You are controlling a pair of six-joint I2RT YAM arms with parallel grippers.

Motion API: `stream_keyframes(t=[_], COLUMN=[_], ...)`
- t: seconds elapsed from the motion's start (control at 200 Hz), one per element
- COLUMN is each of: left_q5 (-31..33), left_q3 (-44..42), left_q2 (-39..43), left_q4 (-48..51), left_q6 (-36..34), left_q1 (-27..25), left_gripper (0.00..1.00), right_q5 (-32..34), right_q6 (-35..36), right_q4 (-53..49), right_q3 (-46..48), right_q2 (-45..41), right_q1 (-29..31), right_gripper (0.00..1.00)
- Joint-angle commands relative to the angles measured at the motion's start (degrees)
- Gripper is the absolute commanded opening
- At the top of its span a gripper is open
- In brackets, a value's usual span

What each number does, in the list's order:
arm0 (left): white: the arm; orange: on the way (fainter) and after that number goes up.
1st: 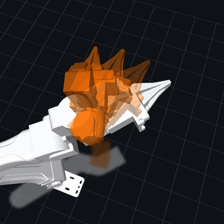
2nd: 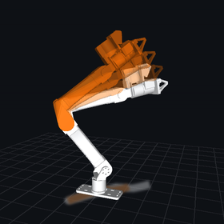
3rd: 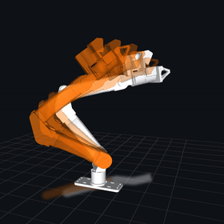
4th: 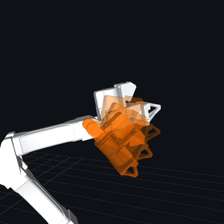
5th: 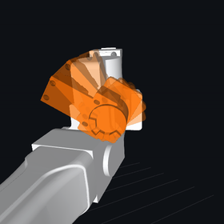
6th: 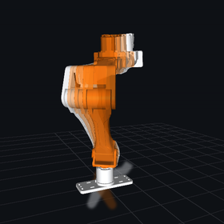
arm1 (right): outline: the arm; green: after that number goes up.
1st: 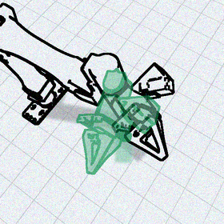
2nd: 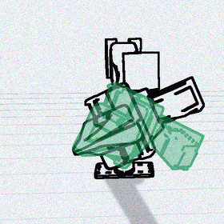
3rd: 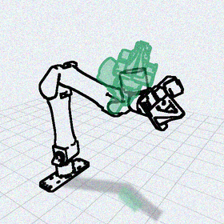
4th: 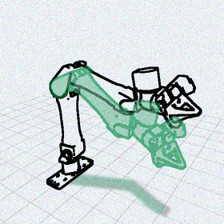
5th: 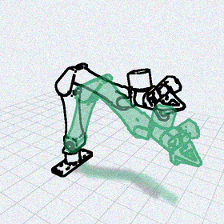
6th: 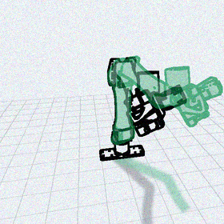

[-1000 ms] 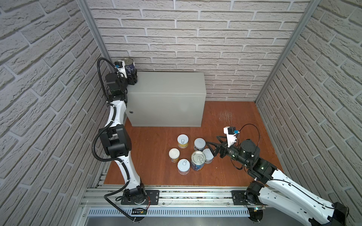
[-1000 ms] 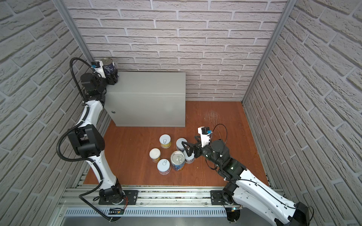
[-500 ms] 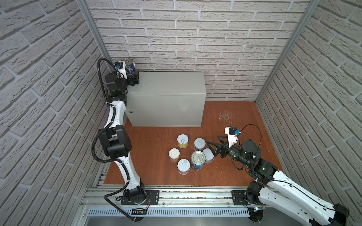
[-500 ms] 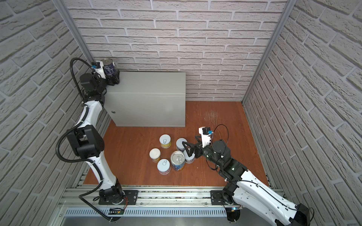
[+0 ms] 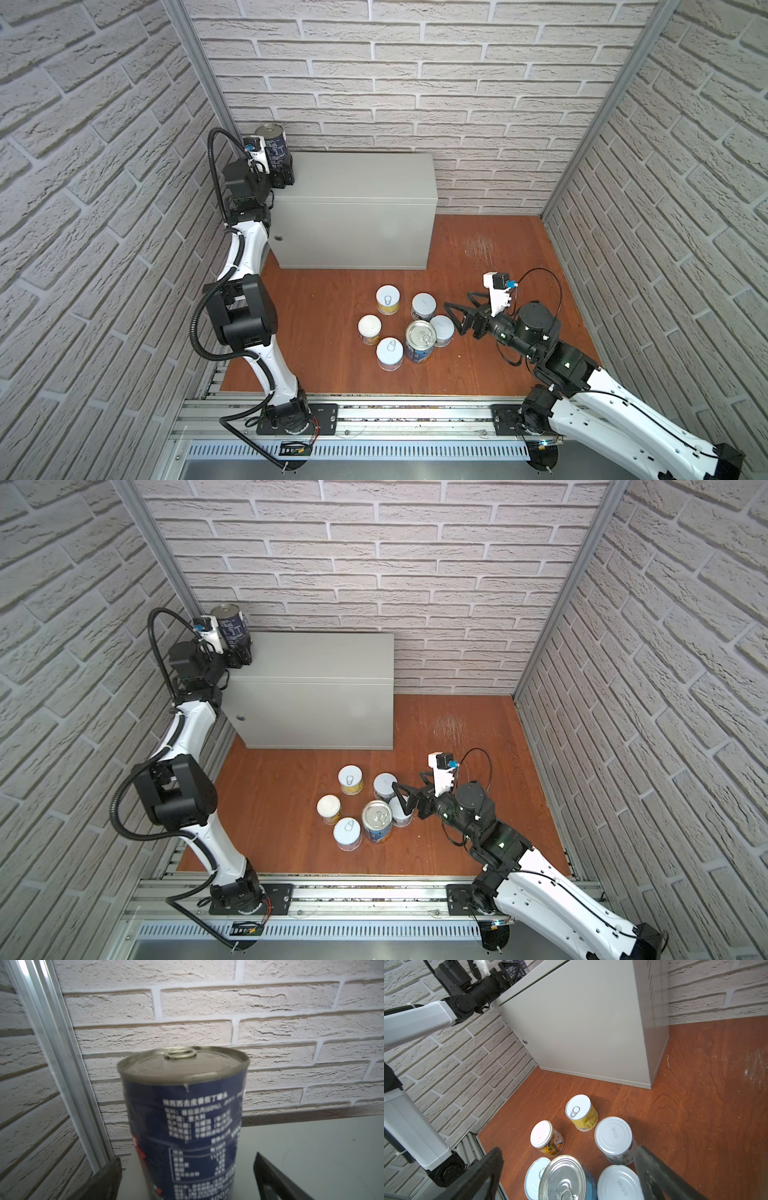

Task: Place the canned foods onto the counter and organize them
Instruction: 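Lower the blue can onto the cabinet top's far corner with the left gripper, then open the left gripper and pull it back down from the cabinet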

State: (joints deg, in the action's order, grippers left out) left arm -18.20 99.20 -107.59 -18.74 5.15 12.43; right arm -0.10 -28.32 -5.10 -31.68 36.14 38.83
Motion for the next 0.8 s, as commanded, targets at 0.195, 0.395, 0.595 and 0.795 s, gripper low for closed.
stream_keyframes(t=[0.195,0.395,0.595,0.795], left_q5=[1.97,3.31,4.35,6.19], left_q3=[-7.63,-9.38,-10.52,-12.1], left_q2=[6.81,10.34,13.24,16.36], left_q4=[-2.5,-1.72,0.65,4.47], left_q6=[0.94,0.92,0.66,-1.9], left_q1=[-0.73,-1.09,-1.53,-3.33], left_gripper=[0.98,0.98,0.98,0.98], right_q5=[4.67,4.39,5.43,7.32], right_q6=[-2.76,-2.79,-4.01,-4.6], right_q4=[-3.75,-7.23,-7.73,-11.22], right_q3=[-0.3,-0.89,-0.18,-0.46], right_q2=[-1.27,-2.68,-4.19,-5.25], right_q1=[0.11,0.07,0.03,0.06], right_gripper=[1.0,1.0,1.0,1.0])
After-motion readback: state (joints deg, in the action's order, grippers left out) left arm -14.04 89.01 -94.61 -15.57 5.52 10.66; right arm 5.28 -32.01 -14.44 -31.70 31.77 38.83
